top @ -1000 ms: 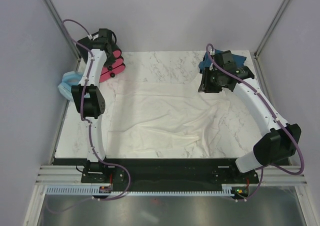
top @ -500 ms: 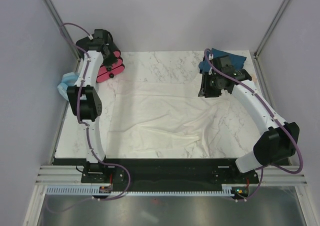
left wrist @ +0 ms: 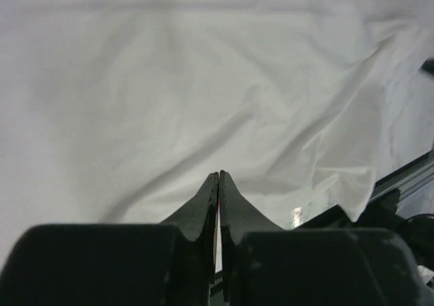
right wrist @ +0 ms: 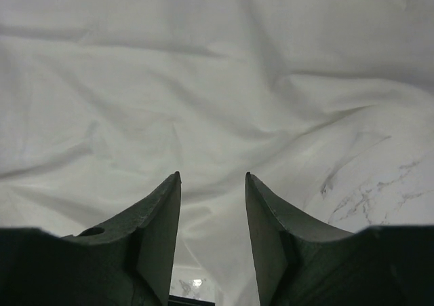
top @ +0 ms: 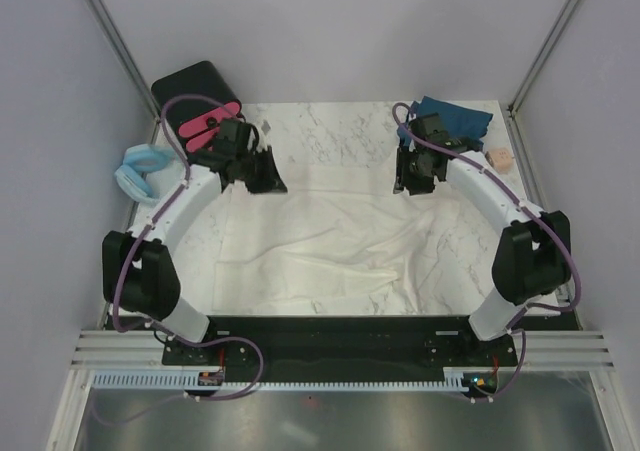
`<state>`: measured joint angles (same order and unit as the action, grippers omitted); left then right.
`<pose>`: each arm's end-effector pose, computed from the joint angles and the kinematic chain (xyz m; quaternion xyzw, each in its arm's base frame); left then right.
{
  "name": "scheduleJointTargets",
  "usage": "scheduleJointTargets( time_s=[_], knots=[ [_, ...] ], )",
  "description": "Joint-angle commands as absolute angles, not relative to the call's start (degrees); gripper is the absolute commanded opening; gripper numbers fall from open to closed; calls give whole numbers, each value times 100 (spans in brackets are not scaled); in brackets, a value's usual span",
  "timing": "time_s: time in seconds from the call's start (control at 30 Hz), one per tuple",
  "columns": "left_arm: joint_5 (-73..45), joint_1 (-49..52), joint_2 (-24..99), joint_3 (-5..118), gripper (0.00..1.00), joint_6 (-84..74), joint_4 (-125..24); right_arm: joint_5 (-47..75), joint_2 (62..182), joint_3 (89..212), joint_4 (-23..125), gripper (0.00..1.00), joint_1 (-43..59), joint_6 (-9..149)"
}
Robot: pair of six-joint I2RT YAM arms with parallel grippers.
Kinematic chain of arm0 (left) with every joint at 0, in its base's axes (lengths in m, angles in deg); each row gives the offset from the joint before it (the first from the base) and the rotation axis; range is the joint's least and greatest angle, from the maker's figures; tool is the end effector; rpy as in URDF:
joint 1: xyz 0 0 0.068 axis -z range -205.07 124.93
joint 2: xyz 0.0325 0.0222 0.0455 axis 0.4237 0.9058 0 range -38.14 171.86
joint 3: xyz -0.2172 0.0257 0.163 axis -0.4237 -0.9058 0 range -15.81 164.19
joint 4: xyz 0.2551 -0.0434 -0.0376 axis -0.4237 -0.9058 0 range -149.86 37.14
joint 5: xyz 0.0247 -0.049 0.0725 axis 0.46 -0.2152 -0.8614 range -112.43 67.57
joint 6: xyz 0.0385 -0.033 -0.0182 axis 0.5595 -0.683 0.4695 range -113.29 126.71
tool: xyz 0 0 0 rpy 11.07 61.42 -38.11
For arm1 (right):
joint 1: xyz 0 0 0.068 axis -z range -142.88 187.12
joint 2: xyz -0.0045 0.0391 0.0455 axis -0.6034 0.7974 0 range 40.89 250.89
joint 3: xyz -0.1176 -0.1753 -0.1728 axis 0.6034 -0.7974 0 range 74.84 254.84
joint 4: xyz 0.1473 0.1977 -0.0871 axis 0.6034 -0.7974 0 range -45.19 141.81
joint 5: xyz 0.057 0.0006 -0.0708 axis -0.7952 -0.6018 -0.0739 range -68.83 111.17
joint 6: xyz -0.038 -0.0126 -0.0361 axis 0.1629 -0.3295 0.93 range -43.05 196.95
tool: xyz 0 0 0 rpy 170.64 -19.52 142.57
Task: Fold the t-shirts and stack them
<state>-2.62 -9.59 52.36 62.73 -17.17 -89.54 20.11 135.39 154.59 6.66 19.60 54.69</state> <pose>0.3297 -0.1038 0.3048 -0.0069 0.9236 -0.2687 0.2733 0.3316 0.1053 0.2774 0.0376 0.9649 0.0967 0.2411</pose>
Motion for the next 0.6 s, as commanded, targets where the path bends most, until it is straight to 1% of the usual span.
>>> scheduleJointTargets(
  time_s=[0.0, 0.07, 0.13, 0.2, 0.27, 0.4, 0.57],
  knots=[
    [-204, -566, 4433, 4339, 8, -1658, -8468, 2248, 14186, 16105, 1129, 51, 1884, 5541],
    [-257, -442, 4334, 3888, 7, -1676, -8414, 2257, 14615, 16351, 1120, 51, 1735, 5585],
    [-318, -328, 4333, 3702, 6, -1685, -8423, 2196, 14872, 16492, 1015, 51, 1577, 5621],
    [-528, -266, 4325, 3527, 2, -1746, -8441, 2231, 15092, 16484, 1041, 50, 1401, 5629],
    [-599, -266, 4360, 3421, 2, -1808, -8449, 2248, 15172, 16327, 1102, 50, 1313, 5586],
    [-942, -266, 4526, 3376, 2, -1904, -8564, 2292, 15321, 16028, 1208, 50, 1137, 5550],
    [-1197, -266, 4755, 3446, 2, -1913, -8792, 2415, 15593, 15843, 1234, 47, 1014, 5612]
  ],
)
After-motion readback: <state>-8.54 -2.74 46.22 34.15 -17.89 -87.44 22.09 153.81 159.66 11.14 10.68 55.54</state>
